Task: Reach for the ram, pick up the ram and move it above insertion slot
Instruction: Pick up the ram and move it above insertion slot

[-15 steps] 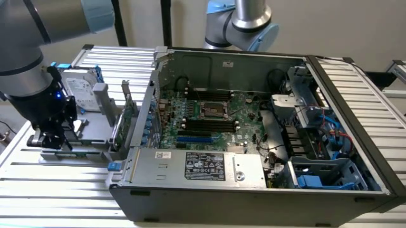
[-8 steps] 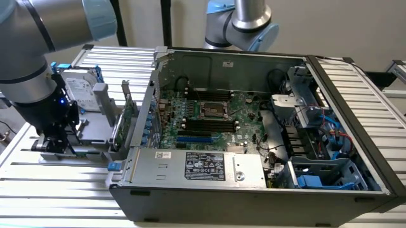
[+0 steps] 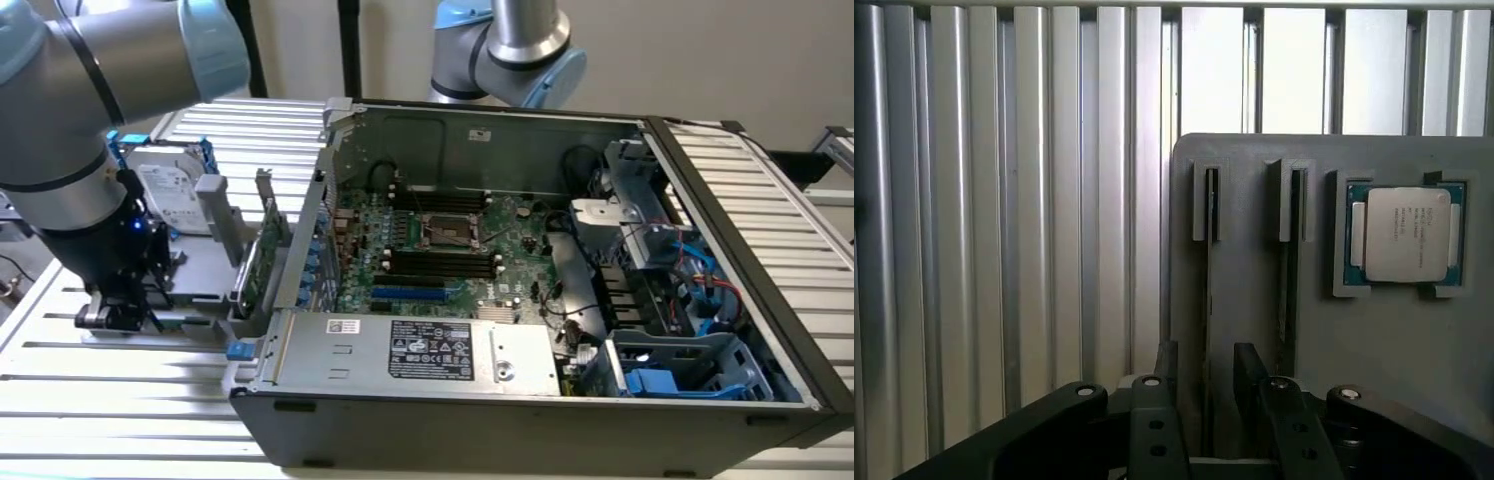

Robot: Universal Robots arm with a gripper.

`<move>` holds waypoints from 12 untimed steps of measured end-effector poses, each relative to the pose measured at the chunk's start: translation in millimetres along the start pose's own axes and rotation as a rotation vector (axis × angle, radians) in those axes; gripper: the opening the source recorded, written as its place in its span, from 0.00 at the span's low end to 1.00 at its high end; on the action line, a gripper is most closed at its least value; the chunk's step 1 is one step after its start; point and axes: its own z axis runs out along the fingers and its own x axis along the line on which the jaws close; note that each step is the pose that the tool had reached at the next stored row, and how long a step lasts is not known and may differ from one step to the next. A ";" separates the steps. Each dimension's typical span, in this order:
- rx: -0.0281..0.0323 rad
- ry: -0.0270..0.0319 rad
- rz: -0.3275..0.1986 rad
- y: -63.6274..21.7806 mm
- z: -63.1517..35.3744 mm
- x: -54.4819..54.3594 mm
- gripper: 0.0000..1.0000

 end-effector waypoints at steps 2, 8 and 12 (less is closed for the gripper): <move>-0.0003 -0.0026 -0.002 0.0 1.9 0.1 0.36; -0.0048 -0.0102 -0.010 -0.2 6.6 0.0 0.36; -0.0084 -0.0122 -0.016 -0.1 9.4 0.1 0.36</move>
